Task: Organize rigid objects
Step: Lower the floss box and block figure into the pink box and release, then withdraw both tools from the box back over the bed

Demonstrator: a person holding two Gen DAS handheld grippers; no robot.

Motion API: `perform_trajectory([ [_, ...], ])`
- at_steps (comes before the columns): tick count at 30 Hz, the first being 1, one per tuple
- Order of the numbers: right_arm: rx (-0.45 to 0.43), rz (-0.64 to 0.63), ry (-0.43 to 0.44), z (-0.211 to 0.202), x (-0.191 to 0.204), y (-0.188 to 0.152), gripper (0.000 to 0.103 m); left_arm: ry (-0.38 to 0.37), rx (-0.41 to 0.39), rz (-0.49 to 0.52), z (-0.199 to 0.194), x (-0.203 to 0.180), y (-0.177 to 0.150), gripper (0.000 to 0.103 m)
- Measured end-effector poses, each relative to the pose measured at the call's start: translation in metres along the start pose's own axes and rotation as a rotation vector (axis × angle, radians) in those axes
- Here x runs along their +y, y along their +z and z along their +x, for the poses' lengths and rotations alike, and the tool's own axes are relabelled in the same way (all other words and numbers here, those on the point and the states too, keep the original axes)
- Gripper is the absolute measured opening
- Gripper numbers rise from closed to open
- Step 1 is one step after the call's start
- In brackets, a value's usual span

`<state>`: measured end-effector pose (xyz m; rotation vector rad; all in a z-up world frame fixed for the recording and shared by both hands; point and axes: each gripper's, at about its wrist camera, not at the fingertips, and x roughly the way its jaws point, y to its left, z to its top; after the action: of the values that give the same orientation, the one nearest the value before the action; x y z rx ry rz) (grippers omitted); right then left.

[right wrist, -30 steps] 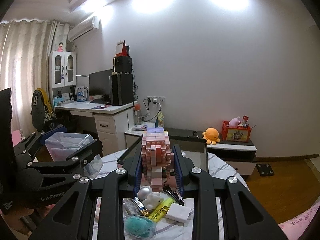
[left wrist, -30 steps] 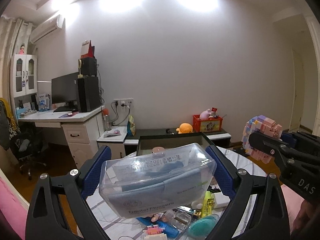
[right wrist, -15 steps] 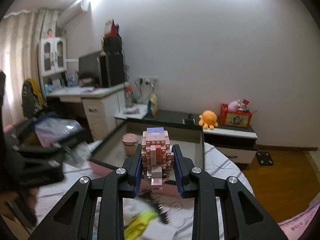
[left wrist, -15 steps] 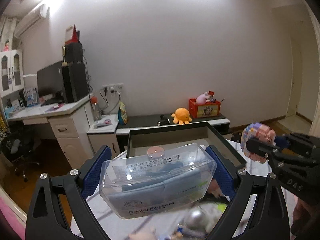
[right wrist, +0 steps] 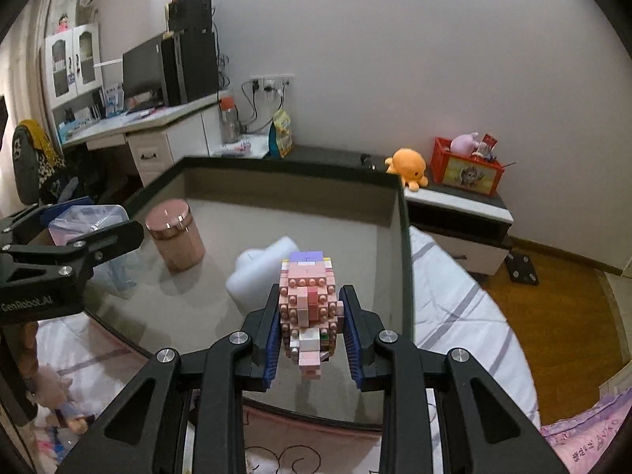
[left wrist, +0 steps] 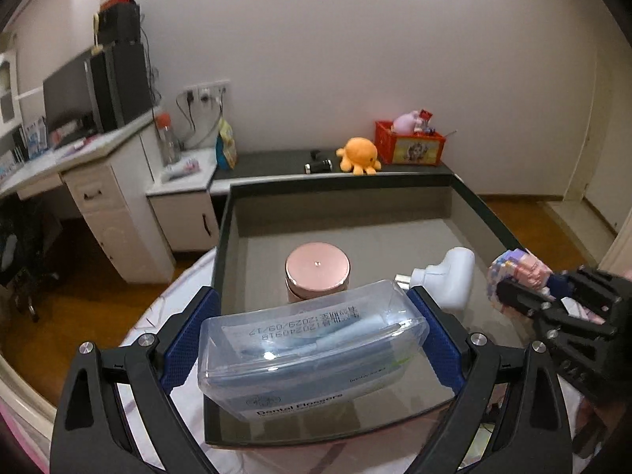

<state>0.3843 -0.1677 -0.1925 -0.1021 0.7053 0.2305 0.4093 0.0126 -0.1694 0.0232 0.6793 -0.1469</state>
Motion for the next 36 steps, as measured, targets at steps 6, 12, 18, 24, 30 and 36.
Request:
perform_trajectory([
  [6, 0.012, 0.028, 0.015, 0.000, -0.003, -0.005, 0.029, 0.035, 0.030, 0.005, 0.003, 0.004, -0.001, 0.100],
  [12, -0.034, 0.052, 0.029, -0.026, -0.002, -0.002, 0.051, 0.067, 0.035, -0.034, -0.008, 0.016, -0.004, 0.103],
  [18, -0.161, 0.075, 0.019, -0.092, 0.006, 0.000, 0.082, 0.082, -0.111, -0.033, -0.085, 0.014, -0.012, 0.103],
  [24, -0.306, 0.058, 0.007, -0.173, 0.029, -0.015, 0.085, 0.091, -0.301, -0.047, -0.185, 0.003, -0.037, 0.103],
  [30, -0.410, 0.057, -0.001, -0.234, 0.052, -0.043, 0.103, 0.094, -0.424, -0.048, -0.262, -0.009, -0.070, 0.103],
  [36, -0.464, 0.020, -0.037, -0.278, 0.077, -0.069, 0.103, 0.123, -0.465, -0.004, -0.304, -0.028, -0.099, 0.103],
])
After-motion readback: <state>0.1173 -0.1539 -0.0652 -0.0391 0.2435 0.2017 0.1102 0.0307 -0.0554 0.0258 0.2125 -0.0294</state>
